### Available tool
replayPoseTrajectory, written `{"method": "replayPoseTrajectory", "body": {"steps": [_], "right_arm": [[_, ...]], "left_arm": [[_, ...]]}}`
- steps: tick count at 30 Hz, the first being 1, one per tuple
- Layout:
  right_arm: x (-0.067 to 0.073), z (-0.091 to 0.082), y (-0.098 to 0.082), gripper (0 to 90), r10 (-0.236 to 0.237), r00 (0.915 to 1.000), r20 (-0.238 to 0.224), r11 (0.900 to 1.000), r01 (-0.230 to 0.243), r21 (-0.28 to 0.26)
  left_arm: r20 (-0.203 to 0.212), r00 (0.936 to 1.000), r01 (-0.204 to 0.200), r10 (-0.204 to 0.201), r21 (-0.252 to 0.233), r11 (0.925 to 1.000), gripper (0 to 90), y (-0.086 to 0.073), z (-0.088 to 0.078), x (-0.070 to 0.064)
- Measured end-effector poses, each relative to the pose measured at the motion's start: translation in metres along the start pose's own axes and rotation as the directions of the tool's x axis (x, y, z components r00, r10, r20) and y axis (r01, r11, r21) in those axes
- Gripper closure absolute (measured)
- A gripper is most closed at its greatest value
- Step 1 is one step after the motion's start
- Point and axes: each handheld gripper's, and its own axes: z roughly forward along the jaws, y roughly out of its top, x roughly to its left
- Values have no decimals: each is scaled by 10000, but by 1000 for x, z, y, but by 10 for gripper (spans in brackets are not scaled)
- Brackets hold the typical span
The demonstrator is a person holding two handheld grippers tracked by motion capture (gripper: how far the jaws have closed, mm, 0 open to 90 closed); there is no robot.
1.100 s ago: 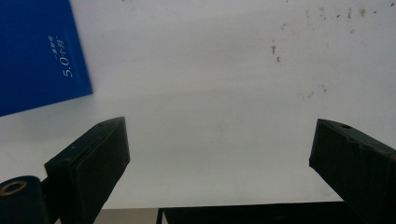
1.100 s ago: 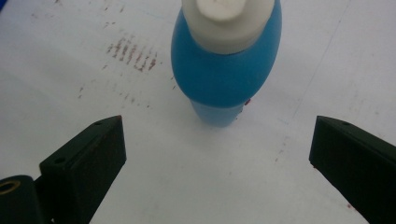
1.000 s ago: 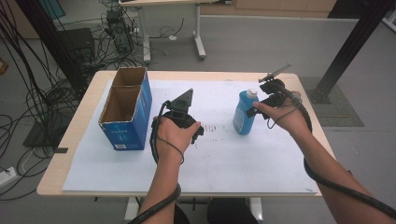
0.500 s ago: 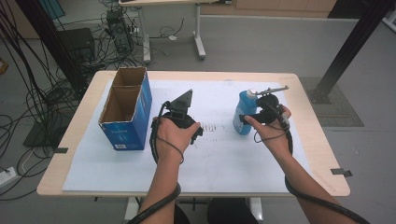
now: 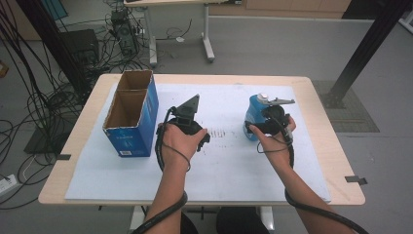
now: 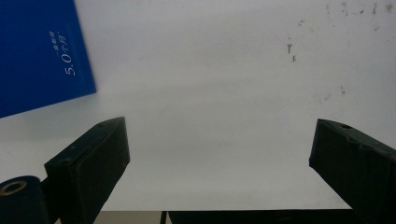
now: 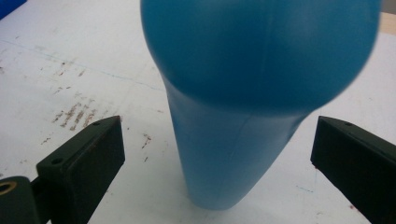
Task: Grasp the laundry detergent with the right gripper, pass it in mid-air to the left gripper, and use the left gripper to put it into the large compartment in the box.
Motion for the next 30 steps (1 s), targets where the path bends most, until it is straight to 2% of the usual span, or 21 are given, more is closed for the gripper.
{"method": "replayPoseTrajectory", "body": {"steps": [3, 30], "right_arm": [[0, 2, -1, 25, 91, 9999, 104, 9999, -90, -66], [-3, 10, -6, 21, 292, 9996, 19, 9994, -291, -182]], "left_arm": [[14, 10000, -13, 13, -18, 10000, 54, 0, 0, 0], [-62, 10000, 14, -14, -93, 10000, 54, 1, -2, 0]]}}
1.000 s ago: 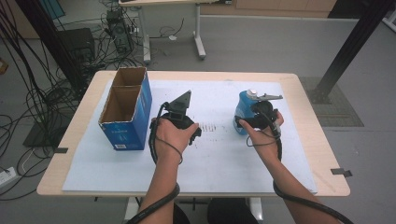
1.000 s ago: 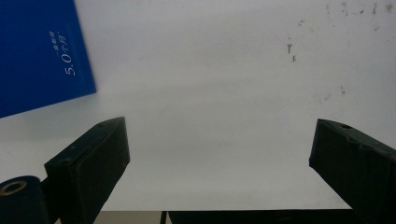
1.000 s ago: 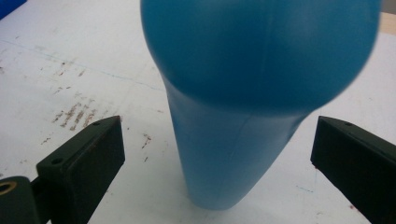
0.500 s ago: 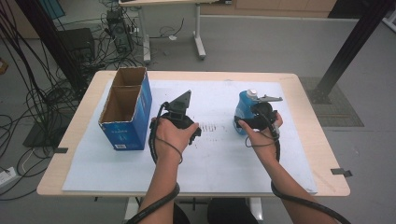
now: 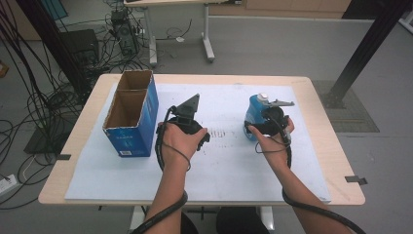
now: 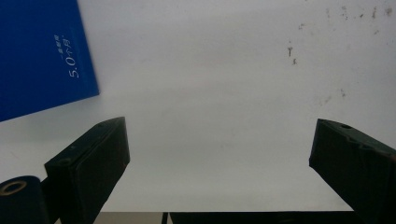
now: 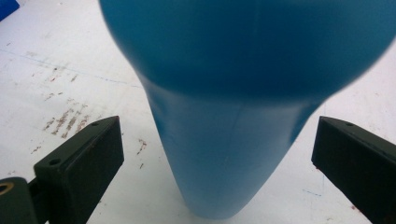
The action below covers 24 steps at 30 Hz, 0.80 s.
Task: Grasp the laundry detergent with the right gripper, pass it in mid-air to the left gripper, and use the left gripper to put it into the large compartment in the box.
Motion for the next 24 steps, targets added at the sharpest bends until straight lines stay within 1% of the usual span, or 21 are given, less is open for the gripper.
{"method": "replayPoseTrajectory", "body": {"steps": [10, 14, 24], "right_arm": [[1, 3, -1, 21, 48, 10000, -82, 10000, -48, -42], [3, 3, -1, 21, -36, 9999, -94, 10000, 35, -82], [3, 3, 0, 19, 4, 9999, -136, 9998, -6, -183]], "left_arm": [[-9, 10000, 1, -1, 20, 10000, 53, 1, 0, 0], [-22, 10000, -7, 7, 7, 10000, 53, 1, 0, 0], [-40, 10000, -31, 31, 20, 10000, 53, 1, 0, 0]]}}
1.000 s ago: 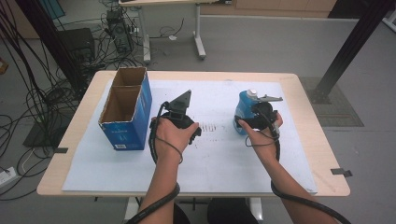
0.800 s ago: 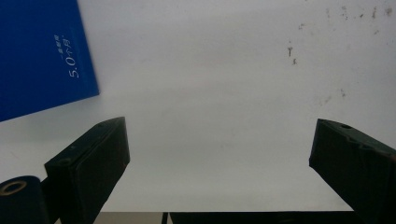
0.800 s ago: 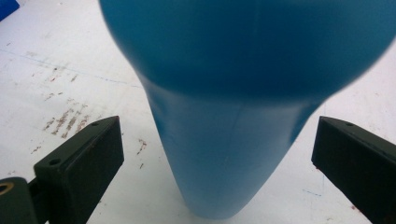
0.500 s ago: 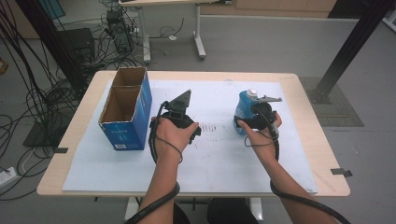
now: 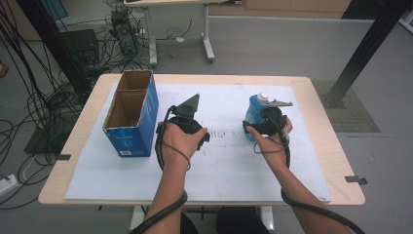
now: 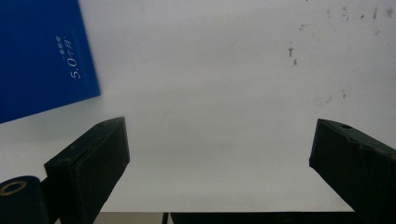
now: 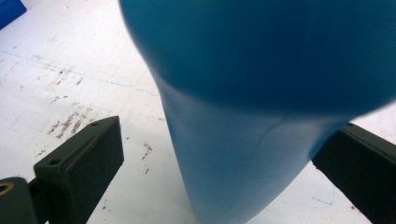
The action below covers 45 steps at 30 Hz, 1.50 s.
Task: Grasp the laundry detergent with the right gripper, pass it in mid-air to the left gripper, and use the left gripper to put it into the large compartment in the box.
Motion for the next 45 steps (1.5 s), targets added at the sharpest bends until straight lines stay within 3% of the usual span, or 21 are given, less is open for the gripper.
{"method": "replayPoseTrajectory", "body": {"steps": [45], "right_arm": [[-1, 2, 0, 19, -36, 9997, -257, 9996, 29, -274]], "left_arm": [[-39, 10000, 36, -36, -58, 10000, 53, 1, -4, 0]]}}
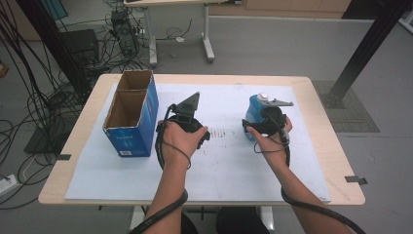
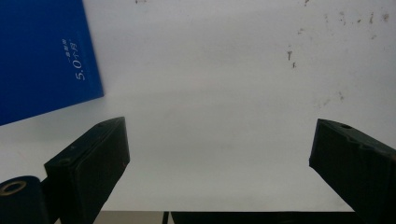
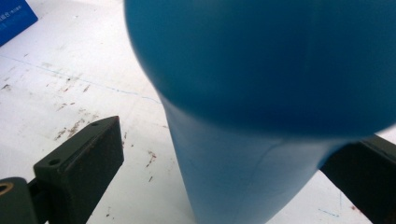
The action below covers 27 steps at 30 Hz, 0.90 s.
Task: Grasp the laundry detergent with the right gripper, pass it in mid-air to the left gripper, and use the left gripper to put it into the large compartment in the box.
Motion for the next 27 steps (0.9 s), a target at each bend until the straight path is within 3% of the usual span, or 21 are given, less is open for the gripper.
{"method": "replayPoseTrajectory", "body": {"steps": [27], "right_arm": [[1, 1, 2, 19, -83, 10000, -51, 10000, 82, -35]], "left_arm": [[55, 10000, -27, 28, -10, 10000, 53, 1, 0, -1]]}}
